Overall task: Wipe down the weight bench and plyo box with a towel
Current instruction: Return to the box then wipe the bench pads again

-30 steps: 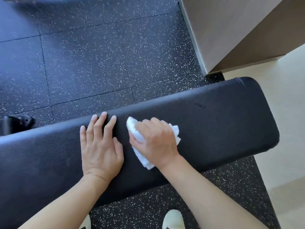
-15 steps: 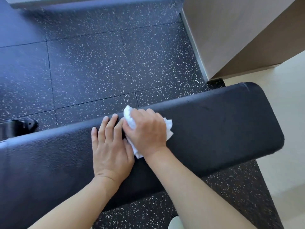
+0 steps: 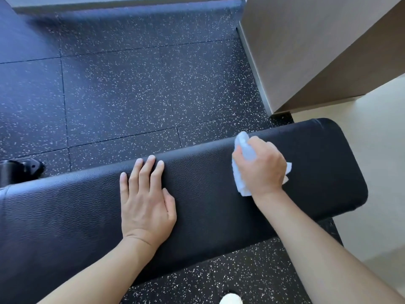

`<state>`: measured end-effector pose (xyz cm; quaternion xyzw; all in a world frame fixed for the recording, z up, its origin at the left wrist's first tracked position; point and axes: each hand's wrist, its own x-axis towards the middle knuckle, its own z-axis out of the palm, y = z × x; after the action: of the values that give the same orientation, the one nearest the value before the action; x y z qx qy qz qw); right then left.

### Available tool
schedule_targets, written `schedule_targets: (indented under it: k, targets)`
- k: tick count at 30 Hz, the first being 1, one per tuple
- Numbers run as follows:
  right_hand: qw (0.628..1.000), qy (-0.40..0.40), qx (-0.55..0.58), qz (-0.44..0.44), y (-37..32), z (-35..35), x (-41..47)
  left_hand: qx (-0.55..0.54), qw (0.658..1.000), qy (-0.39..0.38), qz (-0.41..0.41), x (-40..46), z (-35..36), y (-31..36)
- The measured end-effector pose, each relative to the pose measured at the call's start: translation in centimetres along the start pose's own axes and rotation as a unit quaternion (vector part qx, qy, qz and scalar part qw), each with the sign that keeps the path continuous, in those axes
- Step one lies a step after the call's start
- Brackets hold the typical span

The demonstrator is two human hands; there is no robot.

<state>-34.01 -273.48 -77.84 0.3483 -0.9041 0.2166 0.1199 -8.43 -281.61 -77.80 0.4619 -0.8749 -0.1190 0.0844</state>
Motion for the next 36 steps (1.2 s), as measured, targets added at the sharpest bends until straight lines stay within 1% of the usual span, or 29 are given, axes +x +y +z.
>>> schedule_targets:
  k: [2,3,4,6,7,9,12,13,15,17,19,20,21,22,24,26,28,29,30,32,33,35,36]
  targets:
    - [0.997,-0.066,-0.033,-0.039,-3.8,0.5,-0.8,-0.002,1.0,0.0,0.0,0.0,0.0,-0.1]
    - [0.993,-0.097,-0.027,-0.061,-5.8,0.9,-1.5,-0.003,1.0,0.0,-0.001,0.0,0.1,-0.1]
    - [0.99,-0.111,0.008,-0.084,-7.8,1.3,-2.3,-0.002,1.0,-0.001,-0.002,-0.1,0.2,-0.1]
    - [0.985,-0.094,0.092,-0.115,-10.8,1.6,-3.4,-0.006,1.0,-0.005,-0.004,0.0,0.3,-0.2]
    - [0.982,-0.088,0.114,-0.122,-11.5,1.7,-3.5,-0.008,1.0,-0.006,-0.004,0.1,0.2,-0.2]
    - [0.974,-0.089,0.133,-0.158,-11.0,1.8,-3.0,-0.002,1.0,-0.008,-0.002,0.1,0.1,-0.2]
    - [0.951,-0.117,0.142,-0.248,-7.6,1.2,-2.0,0.021,1.0,-0.022,0.004,0.0,0.0,-0.1]
    - [0.952,-0.109,0.137,-0.251,-6.2,0.9,-1.6,0.034,0.999,-0.032,0.008,0.1,0.0,0.0]
    - [0.969,-0.082,0.115,-0.201,-3.3,0.4,-1.1,0.07,0.996,-0.055,0.031,0.6,-0.2,0.1]
    - [0.988,-0.062,0.092,-0.112,-1.3,-0.5,-1.3,0.111,0.987,-0.084,0.079,1.0,-0.5,0.2]
    - [0.996,-0.038,0.08,-0.027,-1.0,-1.2,-2.7,0.128,0.976,-0.106,0.141,1.5,-0.8,0.5]
    - [0.997,-0.03,0.078,-0.003,-1.6,-1.7,-3.8,0.129,0.971,-0.111,0.169,1.9,-1.1,0.6]
    - [0.997,-0.03,0.077,-0.002,-2.2,-2.1,-5.2,0.126,0.967,-0.117,0.19,2.3,-1.3,0.9]
    - [0.996,-0.037,0.078,-0.025,-2.8,-2.7,-6.9,0.12,0.963,-0.125,0.205,2.8,-1.5,1.2]
    - [0.989,-0.058,0.084,-0.107,-2.7,-3.8,-9.9,0.107,0.956,-0.138,0.236,4.0,-1.9,2.3]
    - [0.98,-0.074,0.087,-0.164,-0.3,-4.9,-11.6,0.102,0.94,-0.148,0.291,5.0,-1.8,4.0]
    - [0.976,-0.074,0.085,-0.187,2.9,-6.4,-12.1,0.099,0.93,-0.154,0.32,5.8,-0.9,6.4]
    - [0.977,-0.07,0.08,-0.186,4.6,-6.9,-11.8,0.092,0.934,-0.152,0.31,6.2,-0.3,7.7]
    - [0.979,-0.064,0.07,-0.18,6.3,-7.2,-11.1,0.078,0.945,-0.145,0.282,6.4,0.3,9.1]
    - [0.986,-0.044,0.034,-0.159,9.9,-6.6,-8.6,0.048,0.972,-0.112,0.199,6.1,1.5,11.1]
    - [0.989,-0.034,0.003,-0.143,11.6,-6.0,-7.0,0.038,0.981,-0.088,0.171,5.7,2.1,11.6]
    - [0.996,-0.003,-0.058,-0.074,13.8,-4.8,-2.9,0.019,0.986,-0.064,0.15,5.2,2.6,12.1]
    - [0.998,0.017,-0.057,-0.019,14.1,-4.3,-0.8,0.013,0.987,-0.062,0.151,5.2,2.8,12.2]
